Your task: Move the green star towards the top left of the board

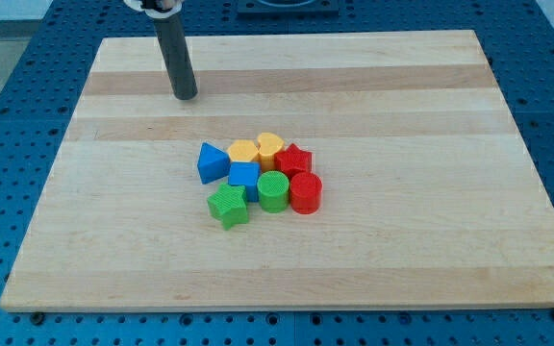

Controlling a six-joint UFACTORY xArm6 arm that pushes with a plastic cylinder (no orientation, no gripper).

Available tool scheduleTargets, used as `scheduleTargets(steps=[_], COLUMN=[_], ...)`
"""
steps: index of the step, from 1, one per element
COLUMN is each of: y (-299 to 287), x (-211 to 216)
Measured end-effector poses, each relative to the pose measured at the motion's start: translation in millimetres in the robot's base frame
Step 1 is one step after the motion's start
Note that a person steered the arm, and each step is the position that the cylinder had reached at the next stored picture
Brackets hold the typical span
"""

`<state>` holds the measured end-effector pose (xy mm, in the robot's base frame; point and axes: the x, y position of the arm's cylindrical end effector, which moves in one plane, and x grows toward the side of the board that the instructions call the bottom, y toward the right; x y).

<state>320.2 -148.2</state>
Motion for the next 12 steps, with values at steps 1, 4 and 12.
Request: scheduleTargets(steps=[1,4,12], y=[0,202,-23], x=[-5,141,91])
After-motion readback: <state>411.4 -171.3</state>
